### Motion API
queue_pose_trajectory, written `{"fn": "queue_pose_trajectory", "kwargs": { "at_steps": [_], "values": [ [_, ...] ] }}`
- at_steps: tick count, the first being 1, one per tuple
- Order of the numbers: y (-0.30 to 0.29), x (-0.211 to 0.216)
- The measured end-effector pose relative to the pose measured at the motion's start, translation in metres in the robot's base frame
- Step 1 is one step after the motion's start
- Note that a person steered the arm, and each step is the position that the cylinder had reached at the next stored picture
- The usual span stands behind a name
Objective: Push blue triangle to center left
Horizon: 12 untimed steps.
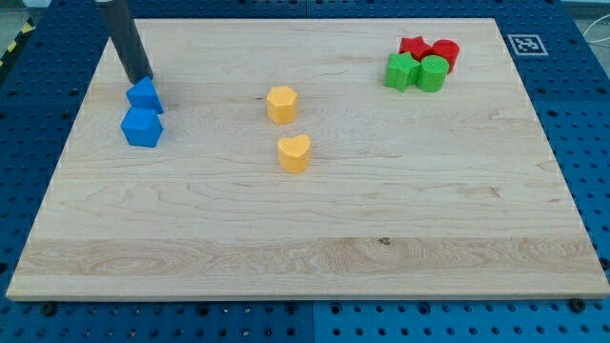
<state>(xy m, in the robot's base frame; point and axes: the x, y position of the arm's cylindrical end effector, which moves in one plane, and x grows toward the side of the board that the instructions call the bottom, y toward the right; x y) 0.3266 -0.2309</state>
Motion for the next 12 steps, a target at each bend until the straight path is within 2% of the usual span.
{"fn": "queue_pose_trajectory", "kwargs": {
  "at_steps": [3, 5, 6, 7, 8, 10, 12],
  "values": [
    [0.03, 0.034],
    [0.035, 0.03],
    [0.069, 0.029],
    [0.079, 0.04],
    [0.075, 0.063],
    [0.025, 0.064],
    [0.073, 0.089]
  ]
}}
